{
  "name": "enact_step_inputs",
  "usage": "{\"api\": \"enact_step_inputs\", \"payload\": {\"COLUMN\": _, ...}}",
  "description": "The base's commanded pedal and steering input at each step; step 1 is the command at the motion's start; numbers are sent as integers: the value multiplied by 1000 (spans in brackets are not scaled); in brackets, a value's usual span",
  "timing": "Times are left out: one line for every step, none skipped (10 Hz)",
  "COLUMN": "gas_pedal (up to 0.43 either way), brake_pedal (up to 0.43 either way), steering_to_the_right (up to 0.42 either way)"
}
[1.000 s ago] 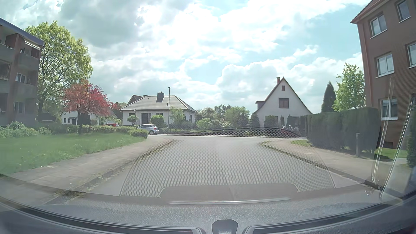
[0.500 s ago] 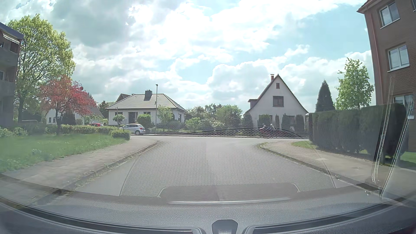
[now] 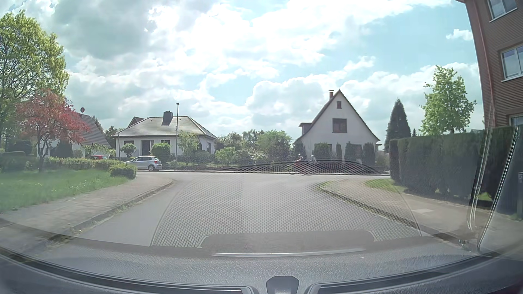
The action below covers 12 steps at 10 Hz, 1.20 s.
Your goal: Follow the waypoints while adhering to traffic rules and regulations
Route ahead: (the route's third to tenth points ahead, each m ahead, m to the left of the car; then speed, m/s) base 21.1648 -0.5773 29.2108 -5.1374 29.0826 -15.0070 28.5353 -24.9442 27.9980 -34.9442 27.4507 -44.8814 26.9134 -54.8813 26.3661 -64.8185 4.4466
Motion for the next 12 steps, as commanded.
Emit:
{"api": "enact_step_inputs", "payload": {"gas_pedal": 0, "brake_pedal": 0, "steering_to_the_right": 79}}
{"api": "enact_step_inputs", "payload": {"gas_pedal": 0, "brake_pedal": 0, "steering_to_the_right": 79}}
{"api": "enact_step_inputs", "payload": {"gas_pedal": 0, "brake_pedal": 0, "steering_to_the_right": 79}}
{"api": "enact_step_inputs", "payload": {"gas_pedal": 0, "brake_pedal": 0, "steering_to_the_right": 79}}
{"api": "enact_step_inputs", "payload": {"gas_pedal": 0, "brake_pedal": 0, "steering_to_the_right": 78}}
{"api": "enact_step_inputs", "payload": {"gas_pedal": 0, "brake_pedal": 0, "steering_to_the_right": 76}}
{"api": "enact_step_inputs", "payload": {"gas_pedal": 0, "brake_pedal": 0, "steering_to_the_right": 66}}
{"api": "enact_step_inputs", "payload": {"gas_pedal": 0, "brake_pedal": 0, "steering_to_the_right": 46}}
{"api": "enact_step_inputs", "payload": {"gas_pedal": 0, "brake_pedal": 0, "steering_to_the_right": 31}}
{"api": "enact_step_inputs", "payload": {"gas_pedal": 0, "brake_pedal": 0, "steering_to_the_right": 23}}
{"api": "enact_step_inputs", "payload": {"gas_pedal": 0, "brake_pedal": 0, "steering_to_the_right": 16}}
{"api": "enact_step_inputs", "payload": {"gas_pedal": 0, "brake_pedal": 0, "steering_to_the_right": 8}}
